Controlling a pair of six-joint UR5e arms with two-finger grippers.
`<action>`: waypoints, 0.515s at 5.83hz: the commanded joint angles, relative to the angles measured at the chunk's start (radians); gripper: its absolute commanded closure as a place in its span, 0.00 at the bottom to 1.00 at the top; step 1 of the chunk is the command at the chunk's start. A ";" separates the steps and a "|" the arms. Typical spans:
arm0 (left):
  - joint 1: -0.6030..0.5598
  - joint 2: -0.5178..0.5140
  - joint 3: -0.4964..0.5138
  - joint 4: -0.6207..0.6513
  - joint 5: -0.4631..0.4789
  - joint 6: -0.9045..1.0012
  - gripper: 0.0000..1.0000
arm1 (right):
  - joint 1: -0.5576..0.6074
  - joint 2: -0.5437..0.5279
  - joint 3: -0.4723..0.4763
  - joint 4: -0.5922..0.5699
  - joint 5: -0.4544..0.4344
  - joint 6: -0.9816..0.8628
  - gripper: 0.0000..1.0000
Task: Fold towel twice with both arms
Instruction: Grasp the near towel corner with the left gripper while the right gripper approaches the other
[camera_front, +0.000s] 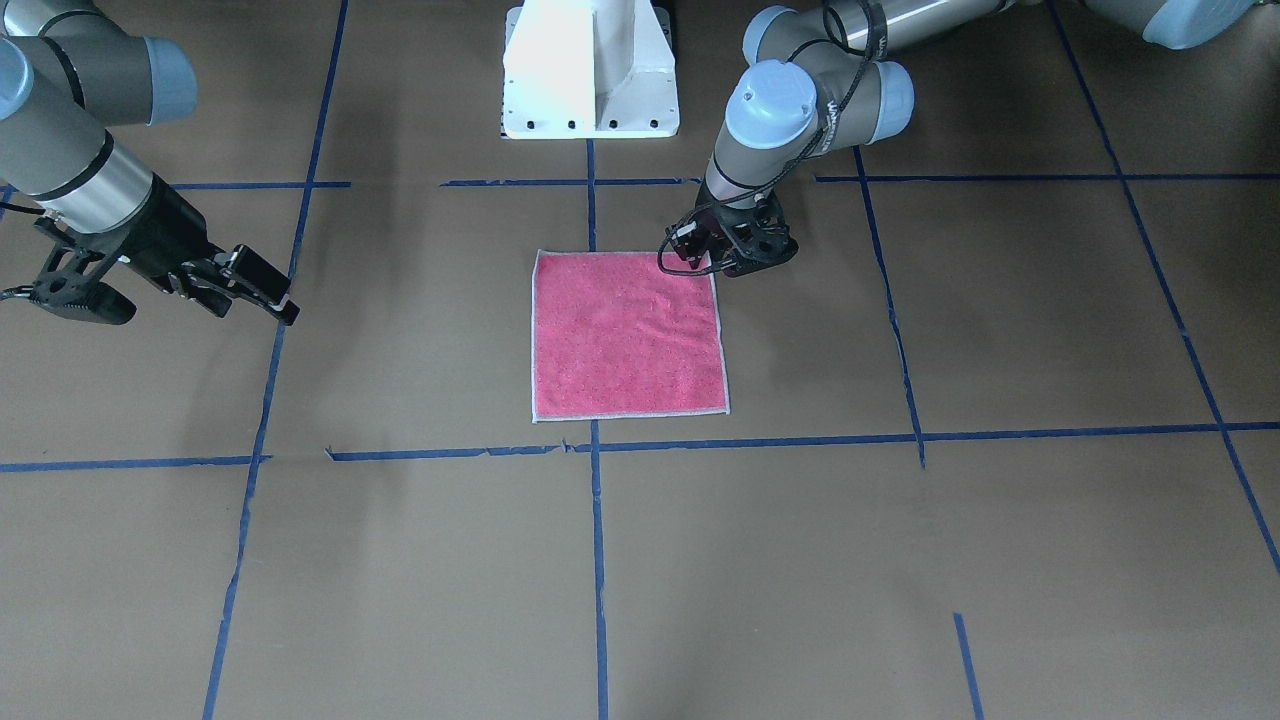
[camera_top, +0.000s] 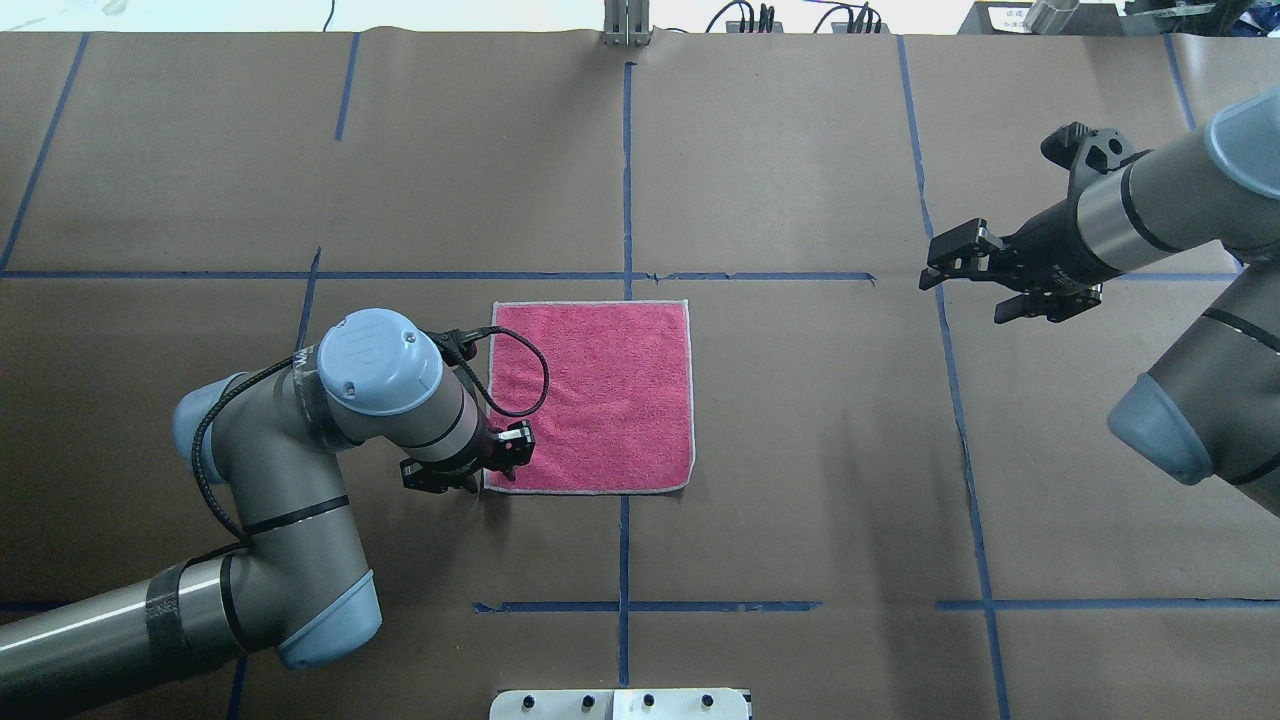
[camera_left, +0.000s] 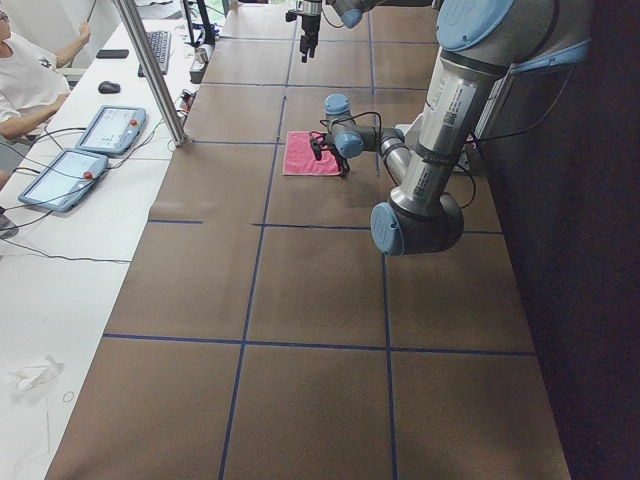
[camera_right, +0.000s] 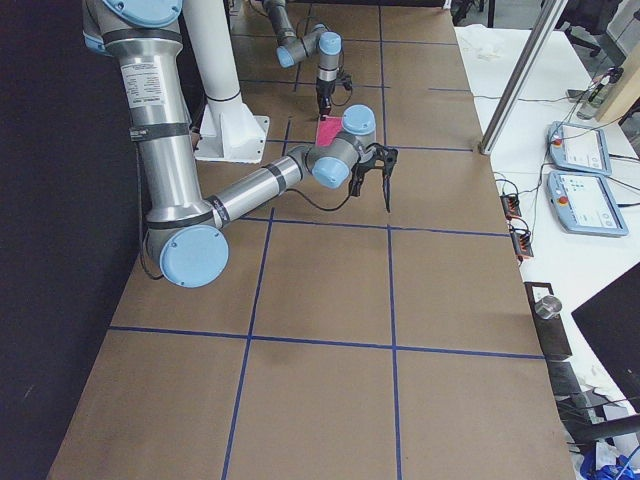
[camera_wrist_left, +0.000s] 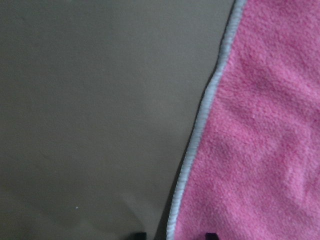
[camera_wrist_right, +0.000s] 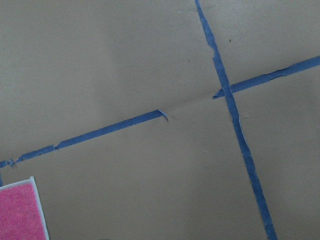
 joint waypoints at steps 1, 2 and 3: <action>0.000 0.000 -0.001 0.001 -0.003 0.000 0.95 | -0.001 0.000 0.002 0.000 -0.002 0.001 0.00; 0.000 0.000 -0.010 0.004 -0.007 0.000 0.98 | -0.024 0.008 0.005 0.000 -0.011 0.042 0.00; 0.000 -0.001 -0.021 0.006 -0.009 0.000 0.98 | -0.086 0.052 0.008 0.000 -0.071 0.118 0.00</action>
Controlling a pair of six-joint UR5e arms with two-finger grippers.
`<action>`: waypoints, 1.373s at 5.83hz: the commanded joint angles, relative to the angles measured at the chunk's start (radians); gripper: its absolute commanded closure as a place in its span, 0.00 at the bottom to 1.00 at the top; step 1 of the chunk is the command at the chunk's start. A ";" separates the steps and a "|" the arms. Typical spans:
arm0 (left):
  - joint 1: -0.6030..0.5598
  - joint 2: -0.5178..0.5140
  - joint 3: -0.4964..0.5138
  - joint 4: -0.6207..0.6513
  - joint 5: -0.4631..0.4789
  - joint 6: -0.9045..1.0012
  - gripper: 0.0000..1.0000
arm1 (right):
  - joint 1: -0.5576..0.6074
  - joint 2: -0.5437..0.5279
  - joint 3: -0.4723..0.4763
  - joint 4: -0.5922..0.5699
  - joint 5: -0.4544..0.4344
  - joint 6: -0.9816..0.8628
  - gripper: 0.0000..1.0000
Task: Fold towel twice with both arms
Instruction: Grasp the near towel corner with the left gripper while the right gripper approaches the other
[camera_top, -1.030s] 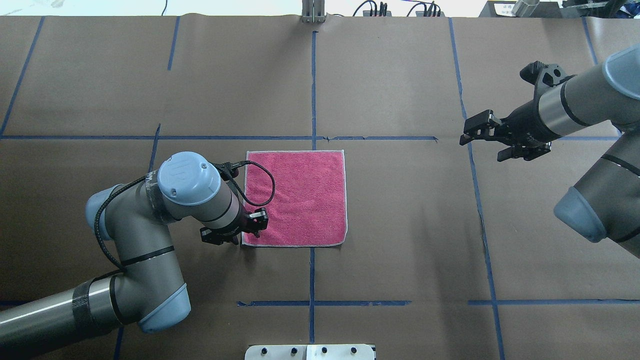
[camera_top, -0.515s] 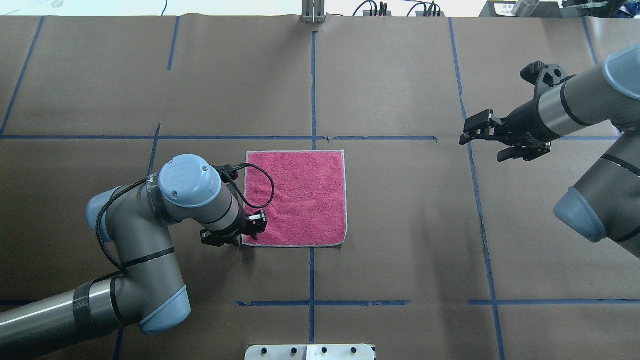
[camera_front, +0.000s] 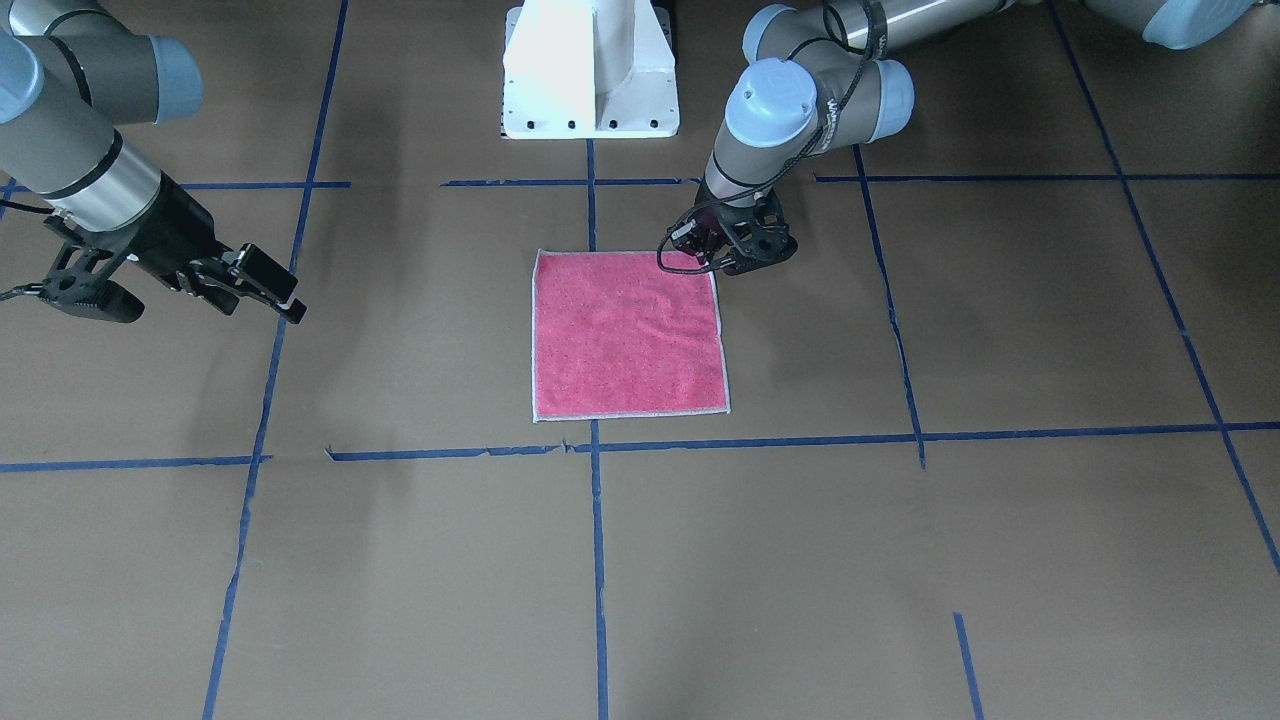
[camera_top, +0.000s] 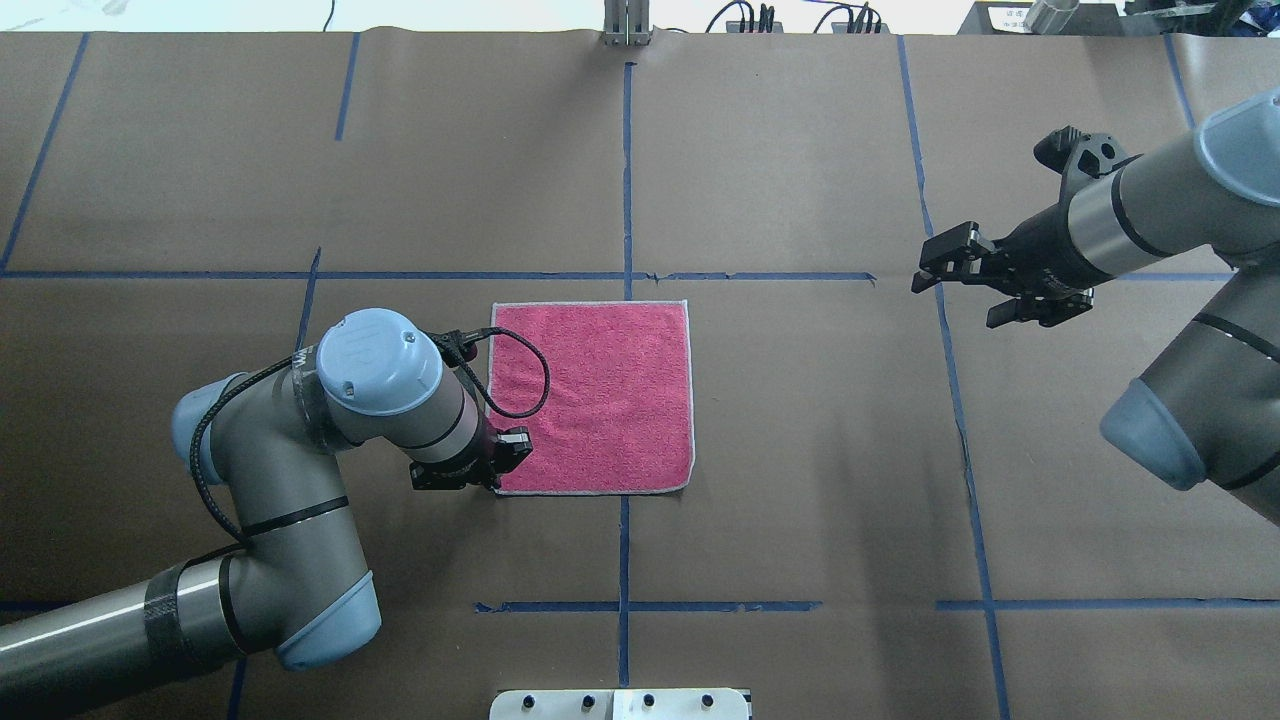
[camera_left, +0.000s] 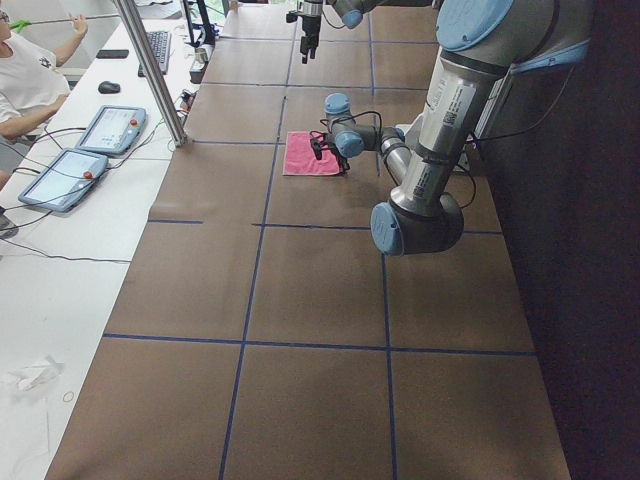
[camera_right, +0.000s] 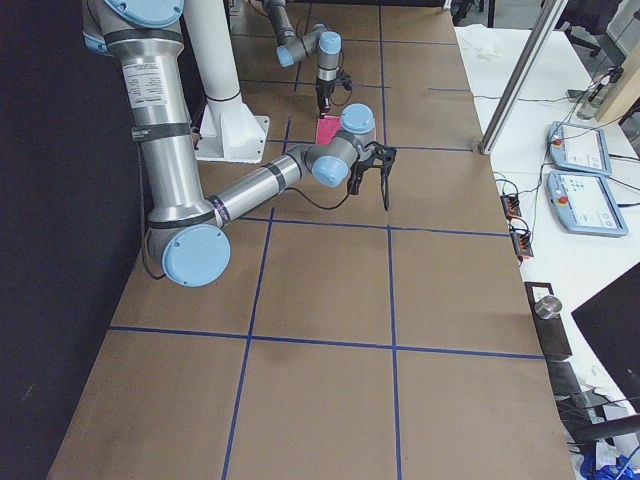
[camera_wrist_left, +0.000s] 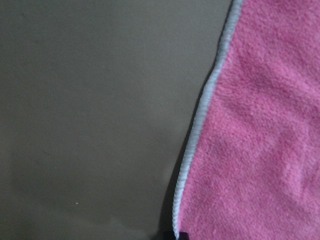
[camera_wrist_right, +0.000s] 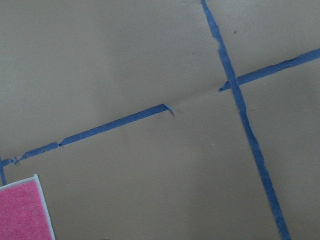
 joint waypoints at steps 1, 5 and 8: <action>0.000 -0.009 -0.017 0.002 -0.004 0.000 0.98 | -0.131 0.079 0.001 -0.003 -0.110 0.133 0.00; -0.006 -0.012 0.005 -0.009 0.001 0.005 0.98 | -0.508 0.284 -0.013 -0.252 -0.457 0.281 0.00; -0.008 -0.006 0.006 -0.011 -0.001 0.009 0.98 | -0.573 0.346 -0.103 -0.258 -0.551 0.327 0.17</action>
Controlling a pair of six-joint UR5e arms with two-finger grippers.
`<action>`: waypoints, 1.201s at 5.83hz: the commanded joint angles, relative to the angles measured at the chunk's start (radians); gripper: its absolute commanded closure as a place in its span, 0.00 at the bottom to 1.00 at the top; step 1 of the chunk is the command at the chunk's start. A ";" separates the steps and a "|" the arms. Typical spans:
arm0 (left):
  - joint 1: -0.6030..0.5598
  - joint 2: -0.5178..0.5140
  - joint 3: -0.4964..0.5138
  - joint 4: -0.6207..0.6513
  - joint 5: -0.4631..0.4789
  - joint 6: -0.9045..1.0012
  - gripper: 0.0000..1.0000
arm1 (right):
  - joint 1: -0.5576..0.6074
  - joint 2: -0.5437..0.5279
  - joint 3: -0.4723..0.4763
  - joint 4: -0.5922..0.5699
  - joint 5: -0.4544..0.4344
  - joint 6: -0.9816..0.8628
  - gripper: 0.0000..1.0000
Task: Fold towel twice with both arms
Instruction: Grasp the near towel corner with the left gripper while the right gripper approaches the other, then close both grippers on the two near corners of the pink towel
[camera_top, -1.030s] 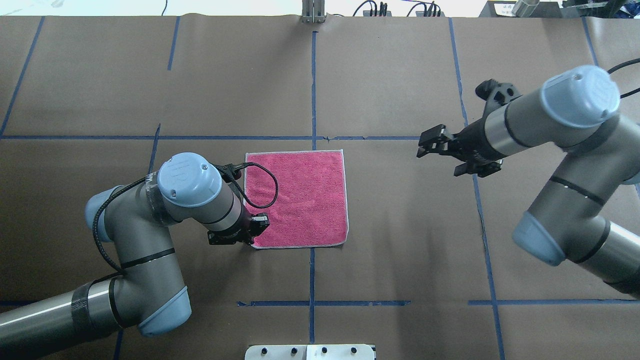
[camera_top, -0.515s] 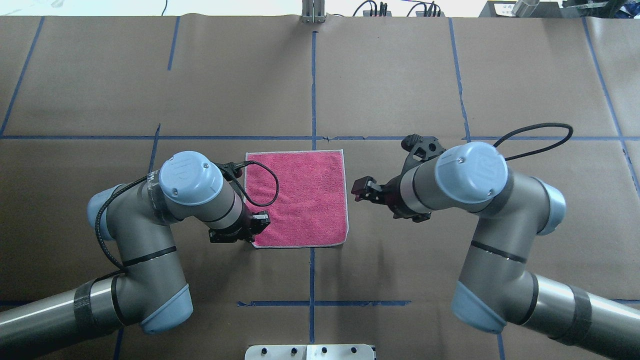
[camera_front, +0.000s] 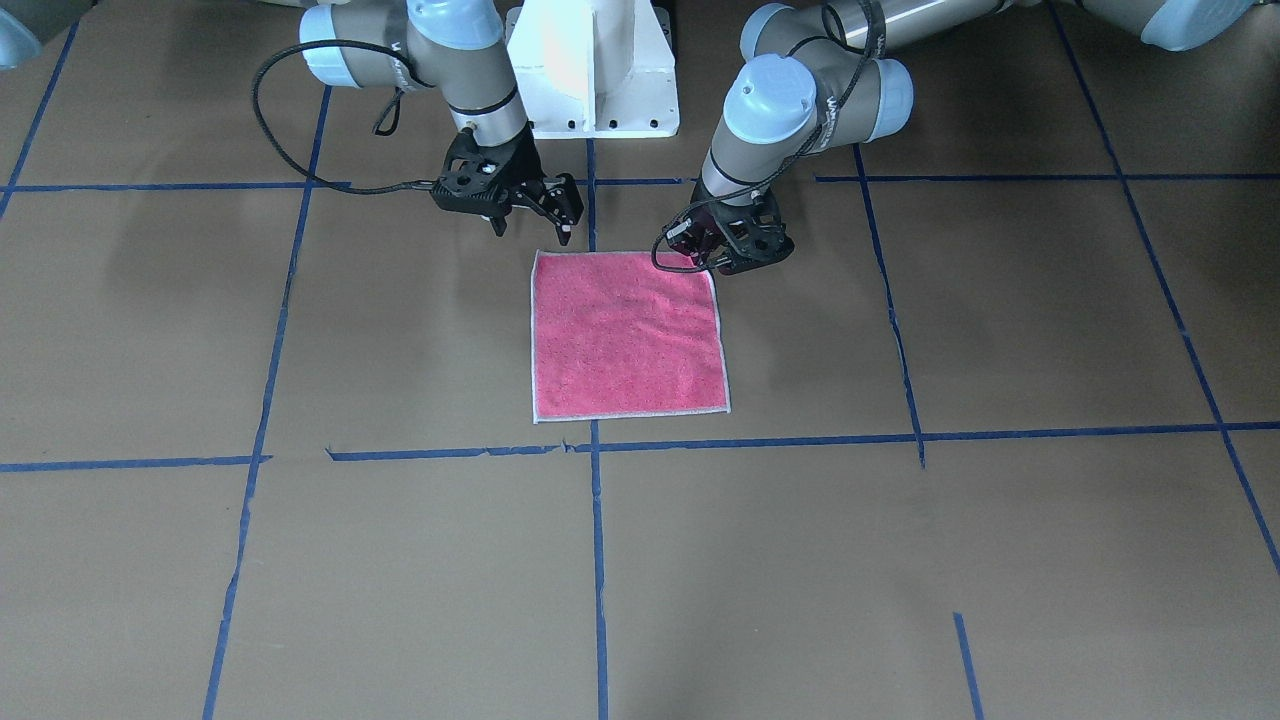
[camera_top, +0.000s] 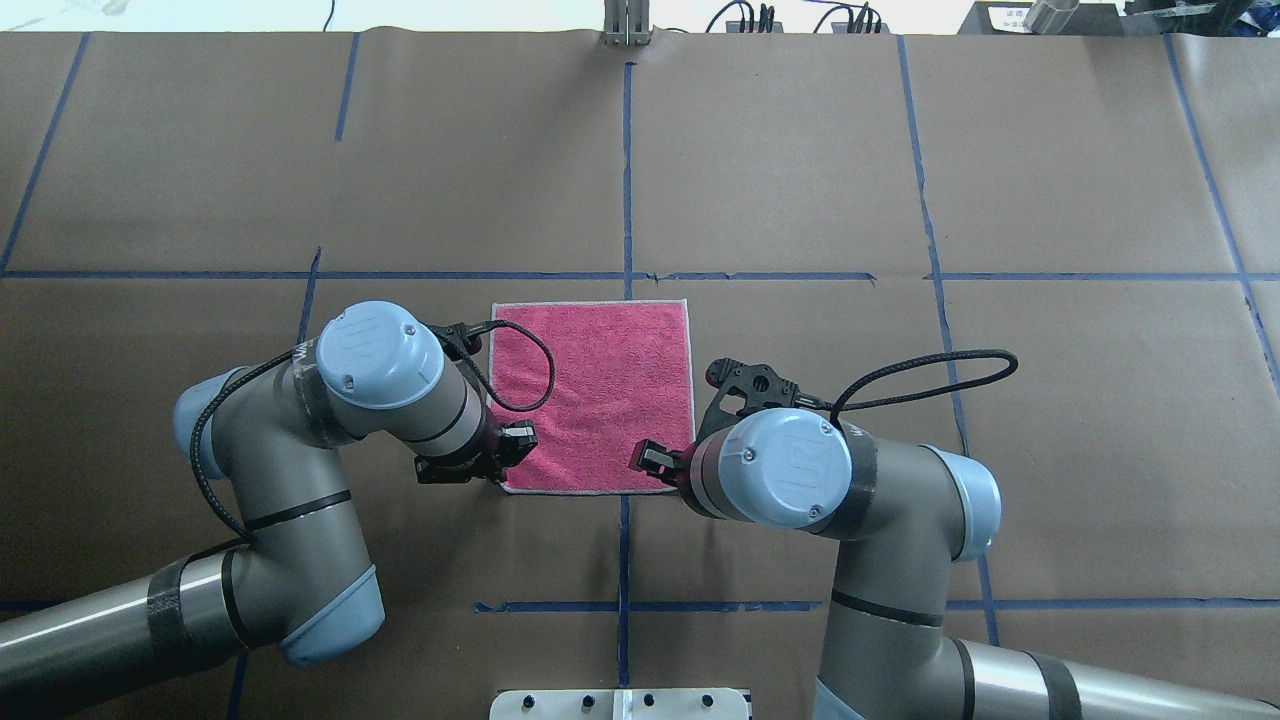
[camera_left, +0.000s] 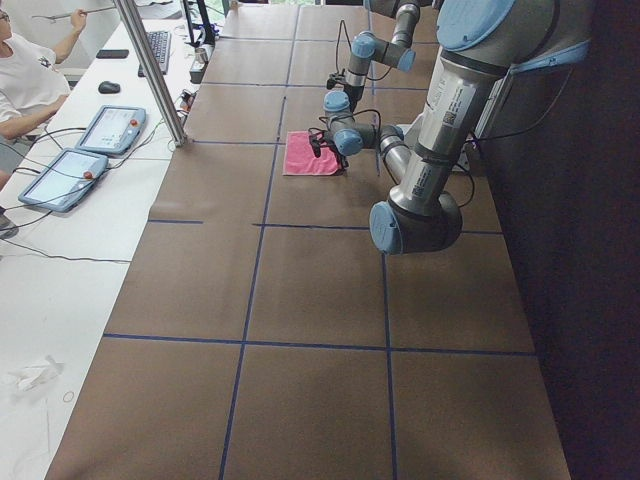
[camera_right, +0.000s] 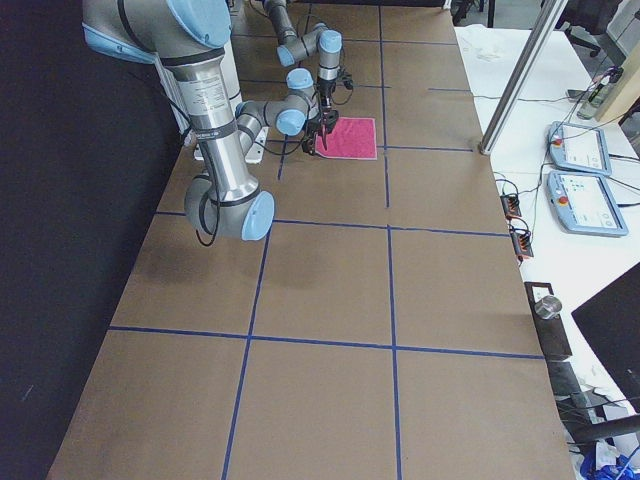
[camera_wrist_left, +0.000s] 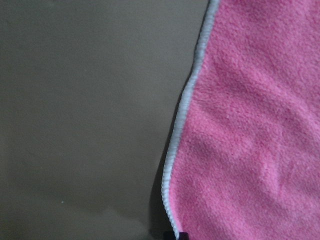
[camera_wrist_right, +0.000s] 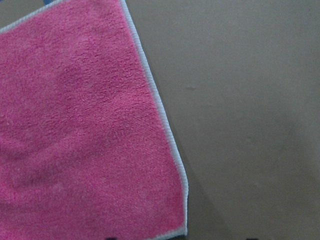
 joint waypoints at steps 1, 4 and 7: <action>-0.001 0.004 0.000 0.000 -0.001 0.003 0.97 | -0.001 0.022 -0.040 -0.007 -0.011 0.006 0.21; -0.001 0.004 0.000 -0.002 -0.001 0.005 0.97 | 0.005 0.025 -0.063 -0.003 -0.020 0.002 0.35; -0.002 0.004 0.000 0.000 -0.001 0.003 0.97 | 0.005 0.026 -0.066 -0.003 -0.020 -0.001 0.83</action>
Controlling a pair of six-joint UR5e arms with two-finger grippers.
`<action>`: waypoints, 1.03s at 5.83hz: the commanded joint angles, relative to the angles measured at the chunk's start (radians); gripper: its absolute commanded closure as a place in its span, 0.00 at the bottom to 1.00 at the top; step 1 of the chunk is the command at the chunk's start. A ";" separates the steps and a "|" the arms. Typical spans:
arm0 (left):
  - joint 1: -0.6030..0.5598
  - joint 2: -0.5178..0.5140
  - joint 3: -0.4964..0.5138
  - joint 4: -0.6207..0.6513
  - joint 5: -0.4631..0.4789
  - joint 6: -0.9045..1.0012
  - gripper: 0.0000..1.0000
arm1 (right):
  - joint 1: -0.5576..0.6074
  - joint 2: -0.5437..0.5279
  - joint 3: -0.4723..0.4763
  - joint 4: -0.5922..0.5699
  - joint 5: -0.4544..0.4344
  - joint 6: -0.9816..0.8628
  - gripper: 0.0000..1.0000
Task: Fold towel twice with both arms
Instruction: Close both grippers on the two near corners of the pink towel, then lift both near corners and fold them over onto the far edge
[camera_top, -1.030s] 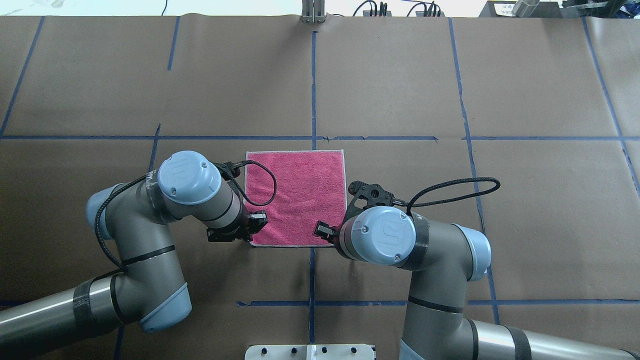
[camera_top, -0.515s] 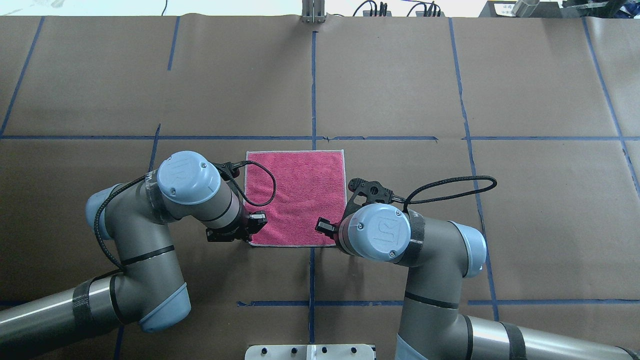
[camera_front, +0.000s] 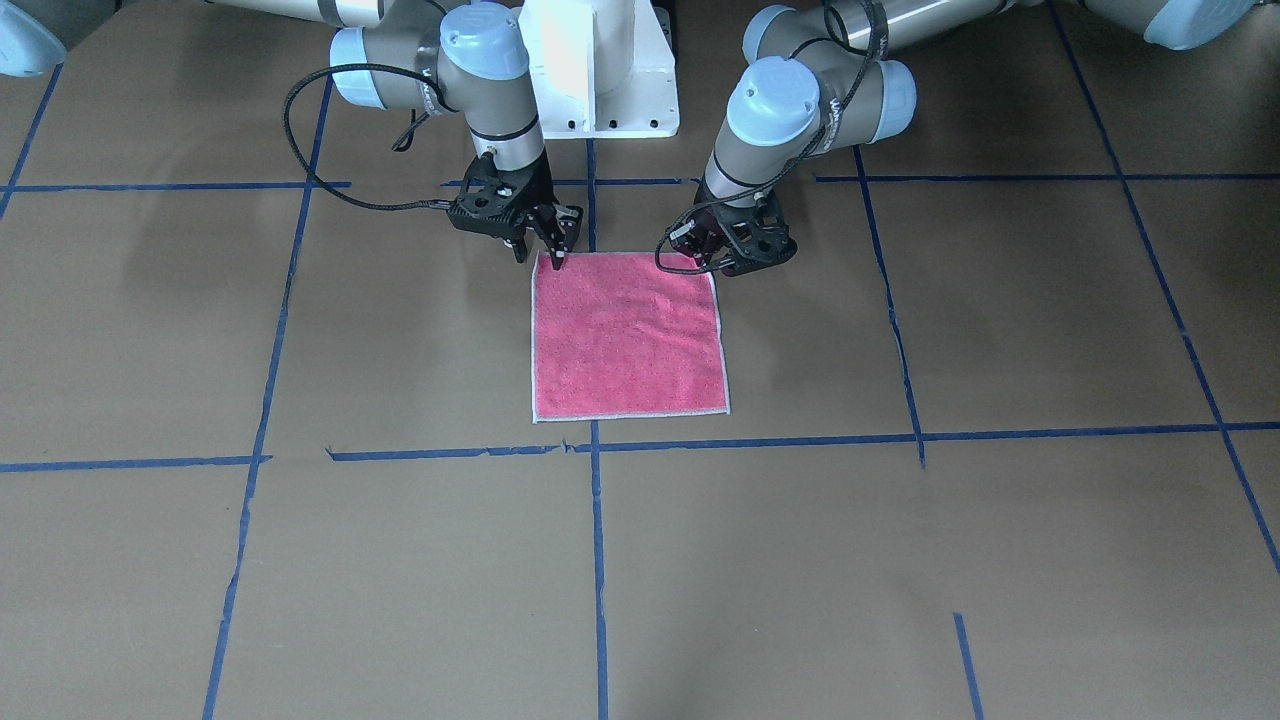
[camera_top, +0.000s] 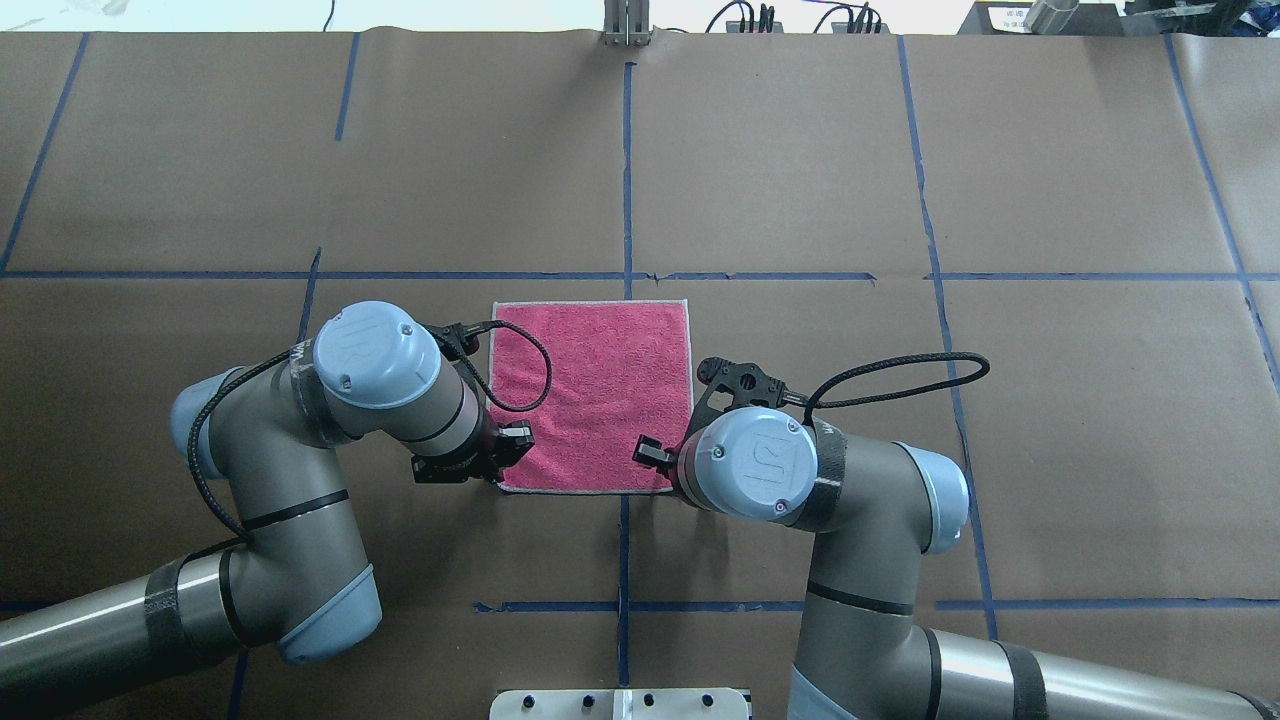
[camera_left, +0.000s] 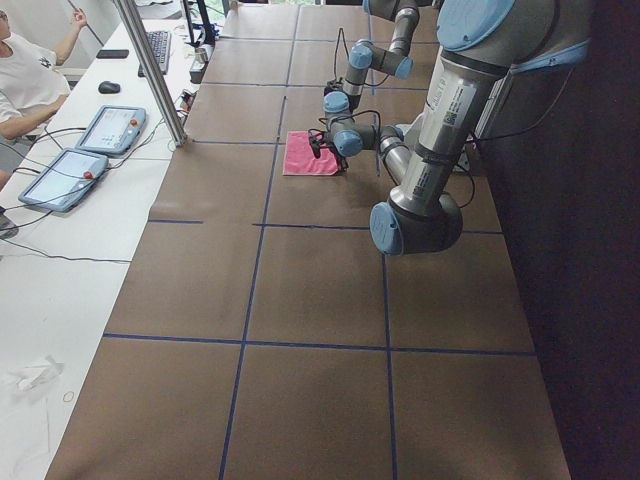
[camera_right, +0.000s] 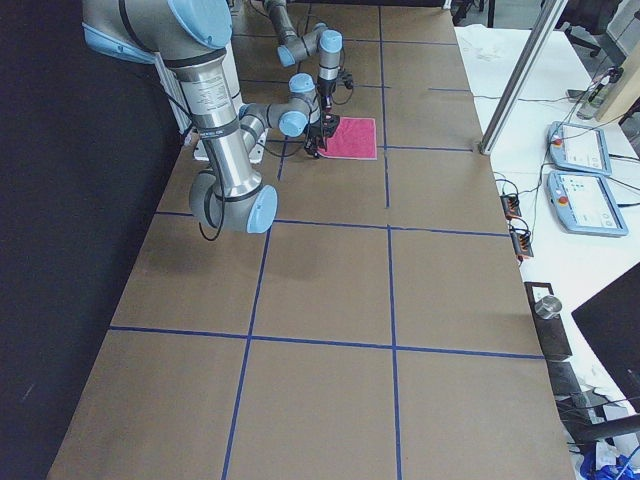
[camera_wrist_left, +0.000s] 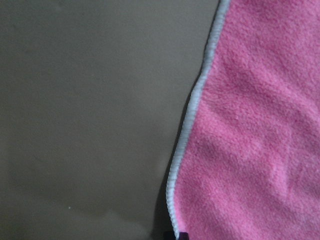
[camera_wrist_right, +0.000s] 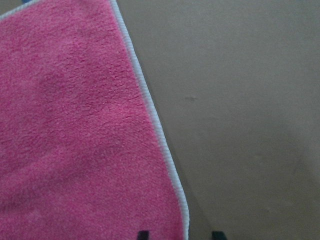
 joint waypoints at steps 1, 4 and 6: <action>0.000 0.000 0.000 0.001 0.000 -0.002 0.97 | 0.000 0.000 0.001 -0.002 0.000 -0.001 0.97; -0.038 -0.009 -0.003 0.002 -0.005 -0.005 0.97 | 0.032 0.008 0.027 0.009 0.002 -0.004 0.99; -0.083 -0.023 0.000 0.002 -0.005 0.001 0.97 | 0.076 0.026 0.021 0.006 0.002 -0.009 0.99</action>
